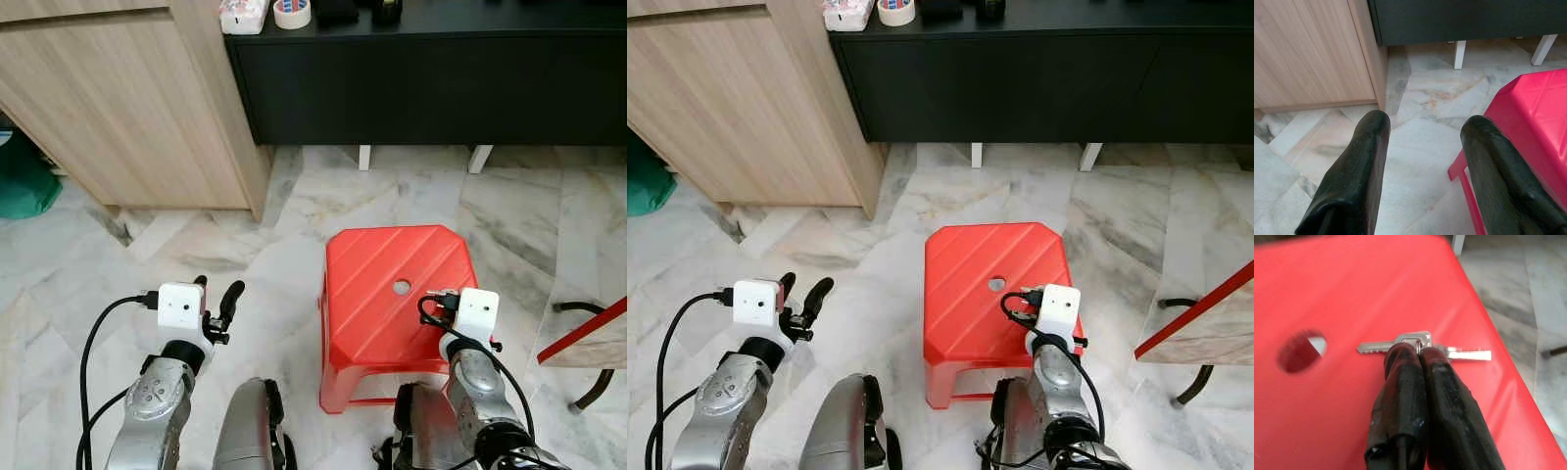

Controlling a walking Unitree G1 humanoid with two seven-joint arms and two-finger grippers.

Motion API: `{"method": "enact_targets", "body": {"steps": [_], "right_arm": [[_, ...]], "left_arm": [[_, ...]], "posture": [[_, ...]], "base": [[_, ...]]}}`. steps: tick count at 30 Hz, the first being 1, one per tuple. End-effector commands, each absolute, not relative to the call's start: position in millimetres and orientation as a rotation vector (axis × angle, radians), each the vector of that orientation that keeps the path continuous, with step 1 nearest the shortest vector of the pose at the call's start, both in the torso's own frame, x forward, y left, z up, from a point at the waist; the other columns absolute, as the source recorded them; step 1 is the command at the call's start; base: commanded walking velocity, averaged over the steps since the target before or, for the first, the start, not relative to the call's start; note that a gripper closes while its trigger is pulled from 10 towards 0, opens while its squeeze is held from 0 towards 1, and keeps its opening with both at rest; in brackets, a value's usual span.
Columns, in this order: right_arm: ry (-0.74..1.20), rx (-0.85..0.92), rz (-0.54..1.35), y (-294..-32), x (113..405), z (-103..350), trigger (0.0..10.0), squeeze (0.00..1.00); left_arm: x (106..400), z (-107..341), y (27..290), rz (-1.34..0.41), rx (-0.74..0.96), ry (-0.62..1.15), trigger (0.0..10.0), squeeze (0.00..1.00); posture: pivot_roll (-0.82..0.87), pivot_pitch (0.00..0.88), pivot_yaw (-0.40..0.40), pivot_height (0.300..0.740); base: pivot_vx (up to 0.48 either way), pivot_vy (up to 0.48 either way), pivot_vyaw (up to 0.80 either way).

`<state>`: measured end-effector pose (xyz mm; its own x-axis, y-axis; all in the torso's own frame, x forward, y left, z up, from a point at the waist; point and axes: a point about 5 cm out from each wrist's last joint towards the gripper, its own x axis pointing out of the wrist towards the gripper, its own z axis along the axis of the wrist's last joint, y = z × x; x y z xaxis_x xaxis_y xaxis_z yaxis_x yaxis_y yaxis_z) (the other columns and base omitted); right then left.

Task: Hang keys on a hook

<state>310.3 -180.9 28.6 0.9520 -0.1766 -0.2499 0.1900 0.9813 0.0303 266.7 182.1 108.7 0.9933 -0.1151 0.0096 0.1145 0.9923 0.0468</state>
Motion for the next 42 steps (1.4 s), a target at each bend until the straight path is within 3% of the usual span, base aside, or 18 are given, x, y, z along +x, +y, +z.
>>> {"method": "enact_targets", "body": {"steps": [1, 20, 21, 22, 23, 24, 25, 37, 42], "right_arm": [[0.215, 0.071, -0.161, -175, 309, 30, 0.0, 0.00], [0.145, 0.052, -0.168, -162, 297, 33, 0.0, 0.00], [0.161, 0.053, -0.169, -162, 295, 30, 1.8, 0.00], [0.172, 0.054, -0.169, -162, 294, 28, 1.8, 0.00], [0.193, 0.061, -0.174, -162, 291, 24, 2.4, 0.00], [0.196, 0.062, -0.175, -162, 290, 24, 2.4, 0.00], [0.194, 0.067, -0.177, -162, 289, 23, 0.0, 0.00], [0.011, 0.023, -0.166, -159, 287, 51, 0.0, 0.00], [-0.054, 0.020, -0.273, -168, 287, 65, 0.0, 0.00]], "left_arm": [[265, 105, 185, -0.116, 0.077, 0.006, 10.0, 0.00], [269, 103, 184, -0.123, 0.074, 0.001, 10.0, 0.00], [269, 103, 184, -0.125, 0.073, 0.000, 10.0, 0.00], [270, 103, 183, -0.126, 0.073, -0.001, 10.0, 0.00], [270, 103, 183, -0.127, 0.072, -0.003, 10.0, 0.00], [270, 103, 183, -0.127, 0.072, -0.003, 10.0, 0.00], [271, 103, 182, -0.127, 0.072, -0.003, 10.0, 0.00], [277, 104, 182, -0.121, 0.066, -0.018, 10.0, 0.00], [280, 105, 181, -0.121, 0.061, -0.027, 10.0, 0.00]], "posture": [[0.11, 0.218, 0.076, 0.606], [0.11, 0.206, 0.072, 0.606], [0.11, 0.202, 0.070, 0.606], [0.11, 0.202, 0.070, 0.606], [0.11, 0.200, 0.069, 0.606], [0.11, 0.200, 0.069, 0.606], [0.11, 0.197, 0.068, 0.606], [0.10, 0.171, 0.061, 0.606], [0.09, 0.158, 0.059, 0.606]], "base": [[0.000, 0.000, 0.00], [0.000, 0.000, 0.00], [0.000, 0.000, 0.00], [0.000, 0.000, 0.00], [0.000, 0.000, 0.00], [0.000, 0.000, 0.00], [0.000, 0.000, 0.00], [0.000, 0.000, 0.00], [0.000, 0.000, 0.00]]}}
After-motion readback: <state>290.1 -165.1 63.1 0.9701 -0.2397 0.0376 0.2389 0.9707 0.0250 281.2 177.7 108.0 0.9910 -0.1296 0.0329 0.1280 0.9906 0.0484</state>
